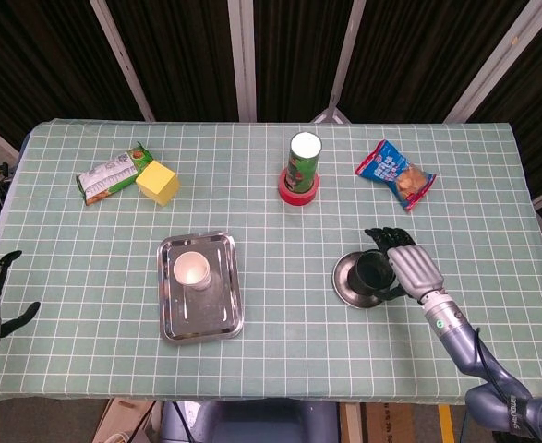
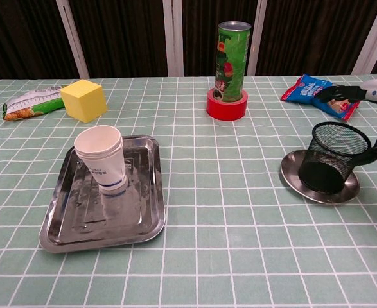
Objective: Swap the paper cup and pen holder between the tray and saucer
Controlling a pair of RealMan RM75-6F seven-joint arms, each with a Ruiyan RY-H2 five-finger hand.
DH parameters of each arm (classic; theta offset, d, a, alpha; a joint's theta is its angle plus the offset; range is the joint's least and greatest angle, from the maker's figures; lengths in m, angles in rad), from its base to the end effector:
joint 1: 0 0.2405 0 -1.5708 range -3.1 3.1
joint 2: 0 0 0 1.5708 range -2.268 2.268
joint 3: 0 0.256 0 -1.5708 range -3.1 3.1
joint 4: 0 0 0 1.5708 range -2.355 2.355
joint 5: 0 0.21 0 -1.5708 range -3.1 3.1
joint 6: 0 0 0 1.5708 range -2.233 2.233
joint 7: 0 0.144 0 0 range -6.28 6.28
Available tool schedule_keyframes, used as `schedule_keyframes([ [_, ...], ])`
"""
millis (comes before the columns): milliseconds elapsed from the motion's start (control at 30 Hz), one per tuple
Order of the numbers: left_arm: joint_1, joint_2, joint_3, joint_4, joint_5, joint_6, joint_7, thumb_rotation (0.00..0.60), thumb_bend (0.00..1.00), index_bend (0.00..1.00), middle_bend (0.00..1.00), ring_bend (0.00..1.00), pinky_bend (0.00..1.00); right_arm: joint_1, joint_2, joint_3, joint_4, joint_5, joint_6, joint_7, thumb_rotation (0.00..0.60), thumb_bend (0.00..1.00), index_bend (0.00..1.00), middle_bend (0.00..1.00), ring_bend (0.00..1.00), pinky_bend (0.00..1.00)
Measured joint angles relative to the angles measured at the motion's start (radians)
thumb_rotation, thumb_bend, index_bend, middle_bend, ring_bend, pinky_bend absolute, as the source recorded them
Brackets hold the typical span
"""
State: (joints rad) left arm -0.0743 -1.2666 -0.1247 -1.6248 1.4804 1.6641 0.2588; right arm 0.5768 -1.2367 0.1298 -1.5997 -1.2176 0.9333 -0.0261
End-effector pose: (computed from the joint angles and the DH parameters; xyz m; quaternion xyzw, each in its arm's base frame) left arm -0.2865 0.1880 0.1483 -0.5416 -0.3031 -0.4142 0.6657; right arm -0.2250 -0.3206 0.0701 0.6953 -0.4585 0.3560 0.4239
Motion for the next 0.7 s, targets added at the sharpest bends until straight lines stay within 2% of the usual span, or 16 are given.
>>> schedule_keyframes([
  [133,-0.001,0.0,-0.002,0.002,-0.003,-0.006,-0.001,0.6,0.07,0.21,0.0,0.0,0.05,-0.008,0.015,-0.002,-0.021,0.016,0.018,-0.038,0.6,0.0,0.0,0.03,0.0,0.0],
  [233,-0.003,0.002,0.0,0.002,-0.003,-0.013,-0.002,0.6,0.07,0.21,0.0,0.0,0.05,-0.022,0.061,-0.011,-0.071,0.029,0.03,-0.076,0.6,0.0,0.0,0.03,0.0,0.0],
  [333,-0.002,0.009,0.003,-0.004,-0.009,-0.024,0.0,0.6,0.07,0.21,0.0,0.0,0.05,-0.059,0.124,-0.024,-0.13,0.035,0.087,-0.122,0.6,0.0,0.0,0.03,0.0,0.0],
  [533,0.013,0.046,0.022,-0.073,-0.032,-0.044,0.018,0.6,0.08,0.21,0.0,0.0,0.05,-0.202,0.158,-0.059,-0.17,-0.025,0.361,-0.145,0.6,0.0,0.0,0.03,0.0,0.0],
  [700,0.047,0.082,0.062,-0.132,-0.017,-0.029,0.057,0.6,0.08,0.21,0.0,0.0,0.05,-0.377,0.128,-0.109,-0.1,-0.136,0.629,-0.138,0.6,0.0,0.0,0.03,0.0,0.0],
])
